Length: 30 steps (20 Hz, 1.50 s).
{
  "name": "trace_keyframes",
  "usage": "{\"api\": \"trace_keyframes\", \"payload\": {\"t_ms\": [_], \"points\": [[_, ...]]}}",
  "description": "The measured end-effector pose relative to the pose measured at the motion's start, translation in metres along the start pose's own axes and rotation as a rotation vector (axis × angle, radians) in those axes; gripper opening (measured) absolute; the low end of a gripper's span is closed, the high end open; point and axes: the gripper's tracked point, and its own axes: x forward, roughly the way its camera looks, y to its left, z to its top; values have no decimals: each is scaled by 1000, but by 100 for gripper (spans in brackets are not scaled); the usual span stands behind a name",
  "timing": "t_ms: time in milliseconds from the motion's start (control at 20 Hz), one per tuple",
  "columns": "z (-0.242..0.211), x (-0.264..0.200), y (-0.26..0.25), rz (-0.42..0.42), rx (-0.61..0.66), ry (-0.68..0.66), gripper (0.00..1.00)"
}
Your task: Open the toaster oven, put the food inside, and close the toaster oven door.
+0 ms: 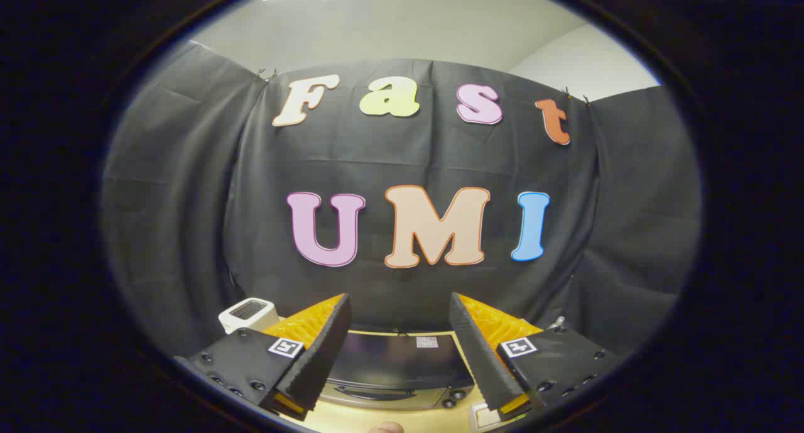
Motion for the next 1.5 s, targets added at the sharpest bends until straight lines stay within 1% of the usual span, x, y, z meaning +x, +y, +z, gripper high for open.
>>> {"api": "trace_keyframes", "payload": {"t_ms": [50,250,450,950,1300,1500], "points": [[2,1,3,6,13,-12,98],[13,2,-9,-19,50,-46,98],[18,-1,-13,-35,19,-44,98],[14,-14,5,-21,2,-39,98],[-5,-20,19,-11,-24,-21,98],[-22,-16,21,-15,-2,-10,98]]}}
